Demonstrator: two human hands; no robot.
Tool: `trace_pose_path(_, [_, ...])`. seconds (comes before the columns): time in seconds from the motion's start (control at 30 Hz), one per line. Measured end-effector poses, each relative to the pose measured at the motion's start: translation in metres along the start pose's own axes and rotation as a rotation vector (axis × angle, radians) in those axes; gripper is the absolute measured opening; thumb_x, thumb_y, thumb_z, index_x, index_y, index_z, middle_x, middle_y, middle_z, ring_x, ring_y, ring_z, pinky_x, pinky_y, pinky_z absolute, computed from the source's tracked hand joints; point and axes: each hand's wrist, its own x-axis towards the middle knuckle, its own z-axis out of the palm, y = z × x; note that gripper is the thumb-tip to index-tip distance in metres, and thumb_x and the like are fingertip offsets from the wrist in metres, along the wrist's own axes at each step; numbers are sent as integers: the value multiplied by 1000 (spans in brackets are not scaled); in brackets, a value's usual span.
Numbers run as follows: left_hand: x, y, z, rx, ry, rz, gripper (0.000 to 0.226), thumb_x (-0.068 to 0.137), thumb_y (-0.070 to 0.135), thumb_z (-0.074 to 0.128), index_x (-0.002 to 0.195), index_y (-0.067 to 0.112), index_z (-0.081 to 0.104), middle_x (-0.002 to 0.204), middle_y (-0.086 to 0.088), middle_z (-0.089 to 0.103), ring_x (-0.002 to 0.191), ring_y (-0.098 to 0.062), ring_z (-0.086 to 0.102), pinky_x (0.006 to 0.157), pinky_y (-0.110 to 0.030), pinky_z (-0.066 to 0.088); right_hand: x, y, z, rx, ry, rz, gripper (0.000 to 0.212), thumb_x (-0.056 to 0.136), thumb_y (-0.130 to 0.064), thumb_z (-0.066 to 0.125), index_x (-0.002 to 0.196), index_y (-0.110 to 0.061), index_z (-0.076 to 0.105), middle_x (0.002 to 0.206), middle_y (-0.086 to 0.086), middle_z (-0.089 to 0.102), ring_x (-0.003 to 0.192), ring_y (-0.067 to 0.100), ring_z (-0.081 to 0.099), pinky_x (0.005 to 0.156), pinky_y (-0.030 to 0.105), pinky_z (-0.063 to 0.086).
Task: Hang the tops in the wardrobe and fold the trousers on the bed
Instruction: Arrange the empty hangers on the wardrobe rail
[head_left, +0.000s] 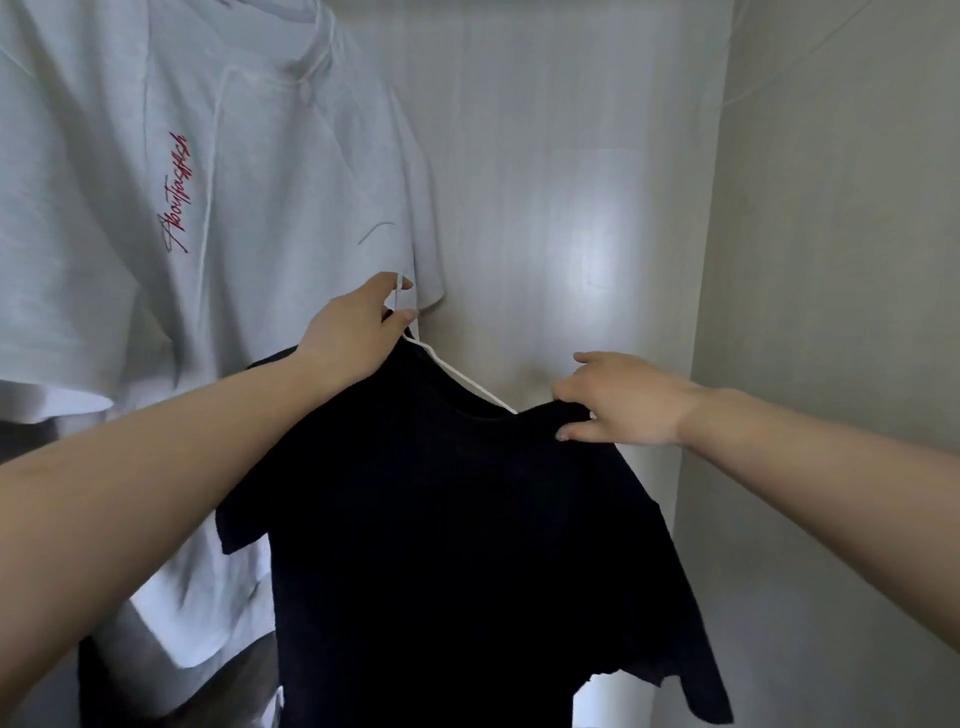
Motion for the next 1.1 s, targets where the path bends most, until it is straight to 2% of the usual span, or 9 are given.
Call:
trace_pose_path(0.07, [-3,9,5,13,-6,46,34,98,35,47,131,26,46,93,0,64,84,-19,55,75,-28,36,3,-5,-7,77,-6,13,31,89,-45,57,77,-20,43,60,-3,48,77,24,56,108,35,33])
trace_pose_path(0.13, [-5,16,9,20,-11,76,35,98,34,47,132,26,46,95,0,64,87,-19,55,75,-28,36,4,-11,-12,157,23,40,32,89,-43,58,73,-25,37,59,-8,44,82,24,57,78,32,46])
trace_pose_path(0.2, [-6,22,13,25,-19,101,36,98,33,47,133,24,45,97,0,64,89,-20,56,75,-27,36,6,-17,-15,237,75,65,29,89,-37,58,71,-23,39,60,-9,45,65,14,52,53,17,33])
trace_pose_path(0.23, [-6,25,15,28,-20,113,36,98,33,47,133,23,45,97,0,64,88,-20,56,74,-28,37,8,-20,-16,299,101,90,26,88,-33,58,71,-21,41,60,-9,47,60,9,48,50,16,32])
trace_pose_path(0.33, [-4,31,16,21,-21,122,36,98,33,47,132,23,46,94,-1,63,83,-17,53,73,-27,36,11,-28,-18,549,144,219,15,84,-24,55,76,-14,48,67,-6,52,60,8,48,50,15,34])
trace_pose_path(0.5, [-4,36,16,-6,-27,127,35,98,37,47,130,24,46,92,-4,67,85,-20,59,73,-27,40,11,-31,-16,910,90,277,6,88,-25,57,89,-26,51,67,-15,61,53,-5,51,49,6,36])
trace_pose_path(0.67, [-9,35,14,35,-7,149,36,99,40,42,125,16,45,81,-9,65,74,-25,62,72,-40,51,11,-35,-13,824,184,247,21,96,-28,49,112,-28,64,105,-10,66,94,5,57,82,15,42])
trace_pose_path(0.8, [-13,22,14,68,-18,93,44,95,57,36,112,19,51,77,-2,64,69,-17,60,61,-31,47,7,-39,-8,862,292,261,19,92,-25,54,99,-37,67,94,-14,67,82,0,58,69,9,41])
trace_pose_path(1.1, [-20,-10,7,279,-129,-6,62,80,79,29,84,25,60,67,6,64,64,-9,62,61,-27,46,-15,-21,-8,857,380,292,32,84,-16,60,84,-48,64,90,-20,69,85,-3,63,72,4,42])
